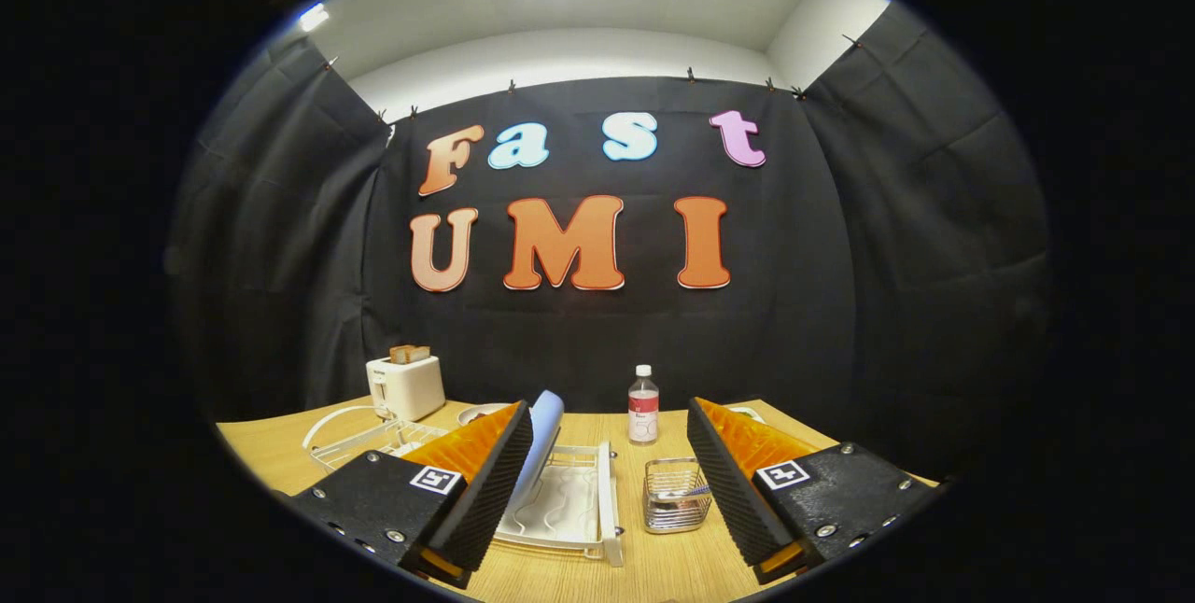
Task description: Take the plate from the dish rack, then take the spoon from the basket and place it into the plate.
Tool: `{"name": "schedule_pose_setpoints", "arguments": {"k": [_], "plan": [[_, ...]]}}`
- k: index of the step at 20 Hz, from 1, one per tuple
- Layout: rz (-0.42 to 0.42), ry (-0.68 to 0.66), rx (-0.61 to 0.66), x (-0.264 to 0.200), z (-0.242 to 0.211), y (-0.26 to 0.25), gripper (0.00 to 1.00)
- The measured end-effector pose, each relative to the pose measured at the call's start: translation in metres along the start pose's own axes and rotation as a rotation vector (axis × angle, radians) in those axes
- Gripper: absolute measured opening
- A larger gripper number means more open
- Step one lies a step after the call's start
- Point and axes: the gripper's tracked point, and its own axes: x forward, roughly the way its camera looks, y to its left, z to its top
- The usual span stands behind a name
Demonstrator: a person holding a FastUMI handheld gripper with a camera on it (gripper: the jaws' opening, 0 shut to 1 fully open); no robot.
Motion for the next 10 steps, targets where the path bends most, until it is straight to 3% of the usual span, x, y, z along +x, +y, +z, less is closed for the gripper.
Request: {"name": "schedule_pose_setpoints", "arguments": {"k": [10], "plan": [[0.051, 0.057, 0.021, 0.024, -0.001, 0.010, 0.99]]}}
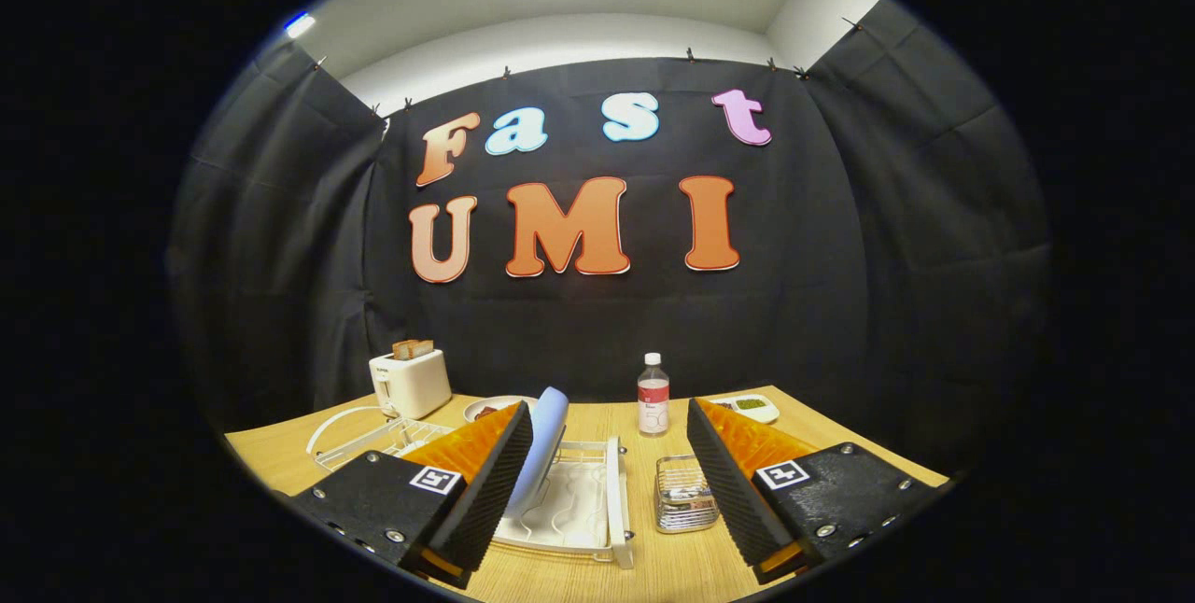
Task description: Take the plate from the dish rack, then take the spoon from the basket and place it into the plate.
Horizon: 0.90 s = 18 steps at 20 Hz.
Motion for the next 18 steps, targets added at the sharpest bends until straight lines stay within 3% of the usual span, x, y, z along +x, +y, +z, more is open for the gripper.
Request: {"name": "schedule_pose_setpoints", "arguments": {"k": [5, 9, 18], "plan": [[0.045, 0.090, 0.010, 0.029, -0.002, 0.006, 0.99], [0.126, 0.196, 0.029, 0.061, -0.008, 0.019, 0.99], [0.258, 0.666, -0.062, 0.115, -0.067, 0.055, 0.98]]}}
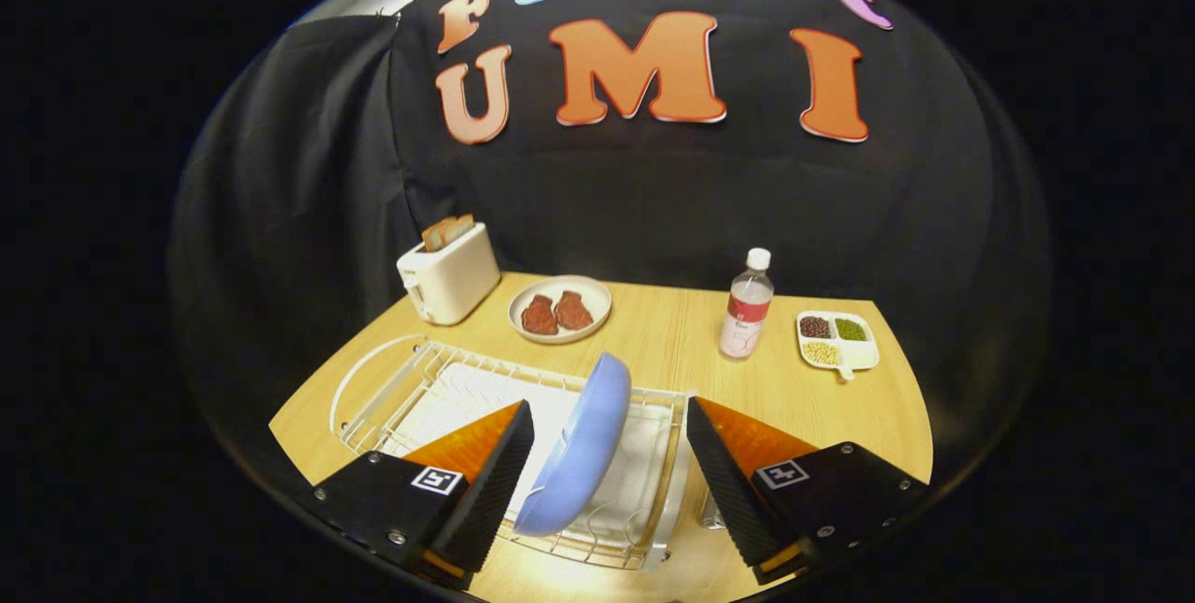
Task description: Take the plate from the dish rack, then take the spoon from the basket and place it into the plate.
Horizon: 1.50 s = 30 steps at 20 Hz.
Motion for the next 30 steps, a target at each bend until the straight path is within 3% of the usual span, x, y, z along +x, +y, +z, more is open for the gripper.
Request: {"name": "schedule_pose_setpoints", "arguments": {"k": [3, 8, 9, 13, 16, 22, 26, 30], "plan": [[-0.019, 0.164, 0.019, 0.023, -0.016, 0.000, 0.95], [-0.049, 0.350, 0.075, 0.053, -0.042, 0.006, 0.70], [-0.061, 0.374, 0.074, 0.057, -0.046, 0.005, 0.67], [-0.161, 0.418, 0.057, 0.064, -0.058, -0.008, 0.41], [-0.210, 0.402, 0.096, 0.058, -0.044, -0.014, 0.33], [-0.308, 0.377, -0.036, 0.049, -0.018, -0.020, 0.31], [-0.300, 0.345, -0.045, 0.036, 0.002, -0.011, 0.31], [-0.227, 0.276, -0.031, 0.003, 0.000, -0.001, 0.31]]}}
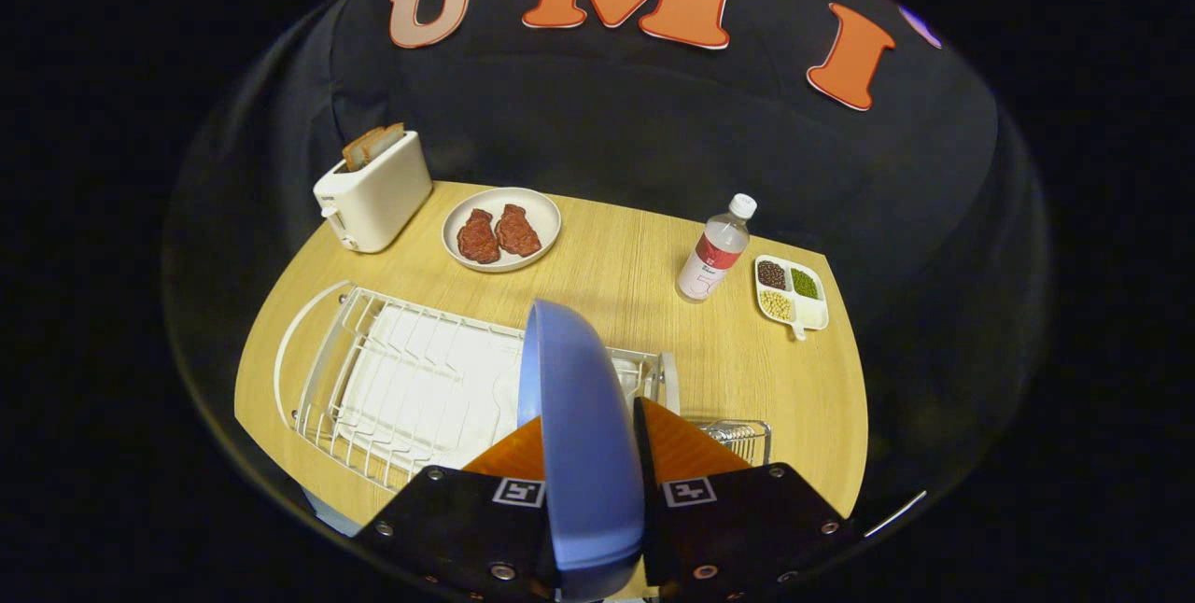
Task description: Take the plate from the dish rack, then take the spoon from the basket and place it into the plate.
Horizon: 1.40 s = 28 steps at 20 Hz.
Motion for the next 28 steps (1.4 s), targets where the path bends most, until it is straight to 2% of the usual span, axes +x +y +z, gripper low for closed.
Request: {"name": "schedule_pose_setpoints", "arguments": {"k": [6, 11, 16, 20, 25, 28], "plan": [[0.208, -0.039, 0.129, -0.051, -0.073, 0.008, 0.31], [0.280, -0.028, 0.244, -0.064, -0.139, -0.002, 0.31], [0.337, 0.006, 0.331, -0.058, -0.199, 0.003, 0.31], [0.409, 0.032, 0.414, -0.044, -0.222, 0.018, 0.30], [0.428, 0.050, 0.468, -0.027, -0.237, 0.027, 0.31], [0.479, 0.074, 0.505, -0.022, -0.242, 0.043, 0.31]]}}
